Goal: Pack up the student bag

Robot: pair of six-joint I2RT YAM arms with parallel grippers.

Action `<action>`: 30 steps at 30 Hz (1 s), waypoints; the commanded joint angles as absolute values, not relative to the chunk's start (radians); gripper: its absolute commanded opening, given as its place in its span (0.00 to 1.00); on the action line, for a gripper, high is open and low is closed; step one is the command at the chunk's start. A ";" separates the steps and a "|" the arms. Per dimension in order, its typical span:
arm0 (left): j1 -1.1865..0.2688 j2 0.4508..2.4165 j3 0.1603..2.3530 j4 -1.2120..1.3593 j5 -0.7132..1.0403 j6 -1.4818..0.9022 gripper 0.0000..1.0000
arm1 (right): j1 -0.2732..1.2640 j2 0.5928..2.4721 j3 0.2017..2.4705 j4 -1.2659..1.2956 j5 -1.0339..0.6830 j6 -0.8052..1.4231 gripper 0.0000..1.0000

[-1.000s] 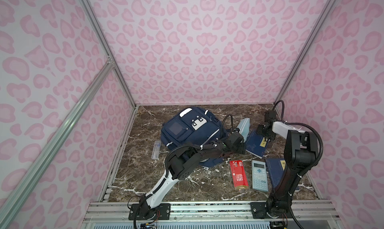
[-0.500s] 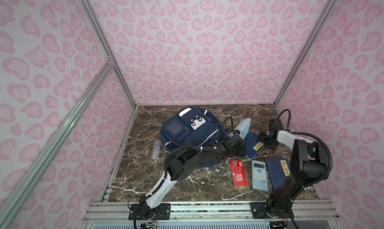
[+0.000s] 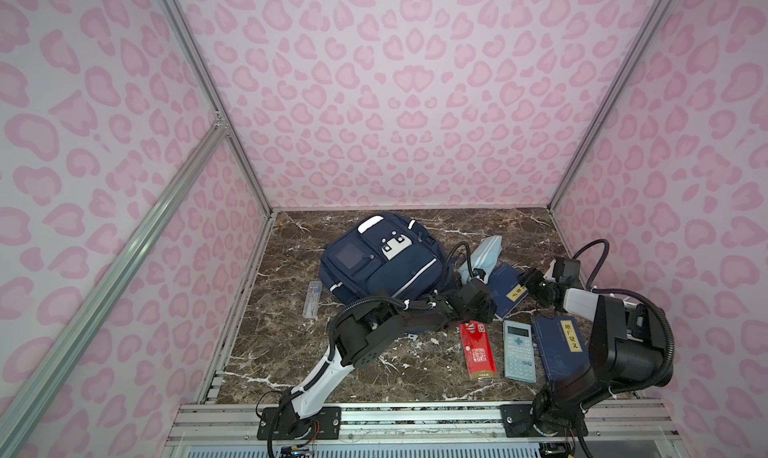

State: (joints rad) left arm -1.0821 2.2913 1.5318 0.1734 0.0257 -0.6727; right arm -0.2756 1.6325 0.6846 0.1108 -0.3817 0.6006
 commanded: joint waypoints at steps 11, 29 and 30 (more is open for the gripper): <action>-1.117 2.328 1.583 0.098 0.163 -0.719 0.54 | -0.299 1.588 0.611 -0.025 -0.462 0.640 0.60; -1.132 2.315 1.587 0.109 0.172 -0.692 0.53 | -0.310 1.627 0.617 -0.019 -0.400 0.609 0.03; -1.132 2.295 1.567 0.116 0.157 -0.690 0.53 | -0.310 1.621 0.620 -0.025 -0.391 0.604 0.01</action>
State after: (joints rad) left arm -1.1324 2.3287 1.6016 0.1436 0.1936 -0.7013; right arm -0.3103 1.6173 0.6304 0.1253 -0.4744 0.6315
